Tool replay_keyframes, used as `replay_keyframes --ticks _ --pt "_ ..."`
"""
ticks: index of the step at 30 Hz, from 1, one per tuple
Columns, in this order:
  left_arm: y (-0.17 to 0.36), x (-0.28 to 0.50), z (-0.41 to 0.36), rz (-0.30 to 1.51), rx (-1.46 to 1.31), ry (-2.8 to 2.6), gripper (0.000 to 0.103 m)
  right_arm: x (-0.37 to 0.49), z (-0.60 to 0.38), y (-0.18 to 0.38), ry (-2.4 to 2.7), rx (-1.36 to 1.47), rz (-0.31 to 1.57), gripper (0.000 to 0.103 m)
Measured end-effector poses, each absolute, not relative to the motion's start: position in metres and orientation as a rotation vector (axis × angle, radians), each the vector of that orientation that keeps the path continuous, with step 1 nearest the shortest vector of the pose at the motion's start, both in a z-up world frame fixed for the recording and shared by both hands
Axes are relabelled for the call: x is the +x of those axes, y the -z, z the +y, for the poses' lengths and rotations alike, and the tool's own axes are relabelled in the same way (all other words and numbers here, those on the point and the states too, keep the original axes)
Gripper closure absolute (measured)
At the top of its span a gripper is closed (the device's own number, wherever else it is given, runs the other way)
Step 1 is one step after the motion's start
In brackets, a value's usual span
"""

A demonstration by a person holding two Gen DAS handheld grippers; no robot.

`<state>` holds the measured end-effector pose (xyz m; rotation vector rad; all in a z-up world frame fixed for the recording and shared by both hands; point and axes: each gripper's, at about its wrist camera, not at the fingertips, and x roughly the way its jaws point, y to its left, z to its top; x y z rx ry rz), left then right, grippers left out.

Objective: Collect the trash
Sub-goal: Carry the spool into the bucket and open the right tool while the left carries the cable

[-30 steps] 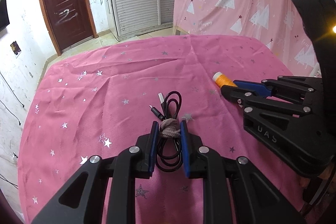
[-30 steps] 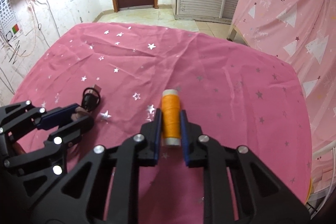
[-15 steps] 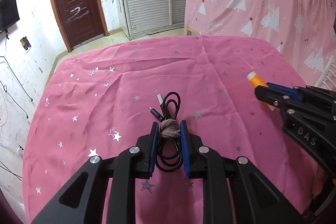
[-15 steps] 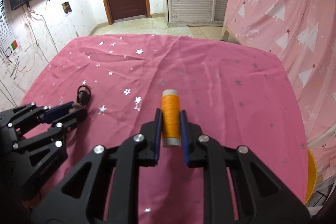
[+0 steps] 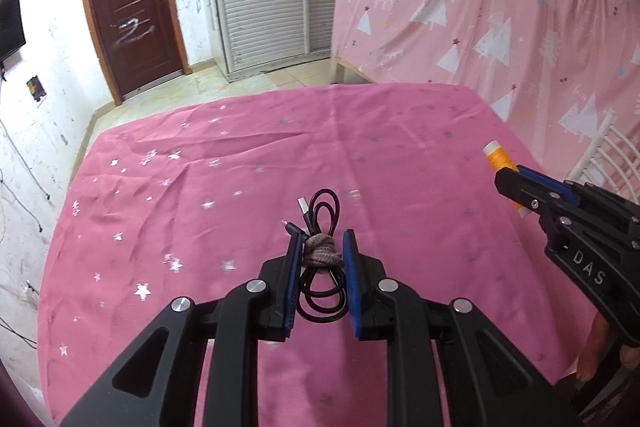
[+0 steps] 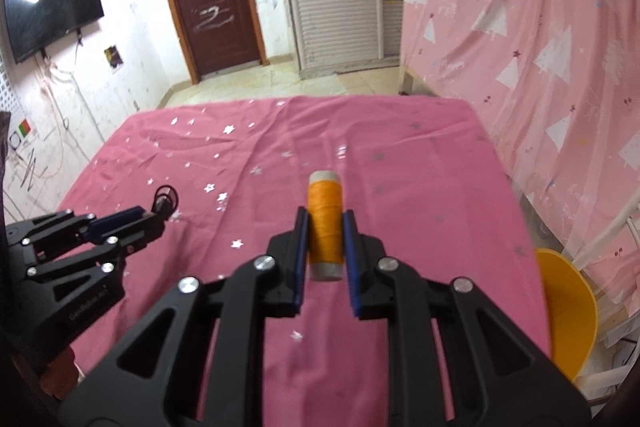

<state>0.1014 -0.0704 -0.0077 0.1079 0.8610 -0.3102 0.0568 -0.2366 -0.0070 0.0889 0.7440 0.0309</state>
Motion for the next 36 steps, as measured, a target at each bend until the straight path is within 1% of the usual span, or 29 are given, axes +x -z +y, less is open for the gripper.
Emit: replay_keyframes --ticks 7,17,36 --pt "-0.003 0.088 -0.104 0.866 0.098 0.416 0.089 0.031 -0.277 -0.002 0.031 0.141 0.685 0.087" --pt "-0.011 0.067 -0.164 0.850 0.155 0.504 0.089 0.001 -0.340 -0.001 0.143 0.217 0.641 0.087" --pt "-0.019 0.036 -0.265 0.821 0.290 0.629 0.089 -0.035 -0.440 0.027 0.367 0.305 0.641 0.087"
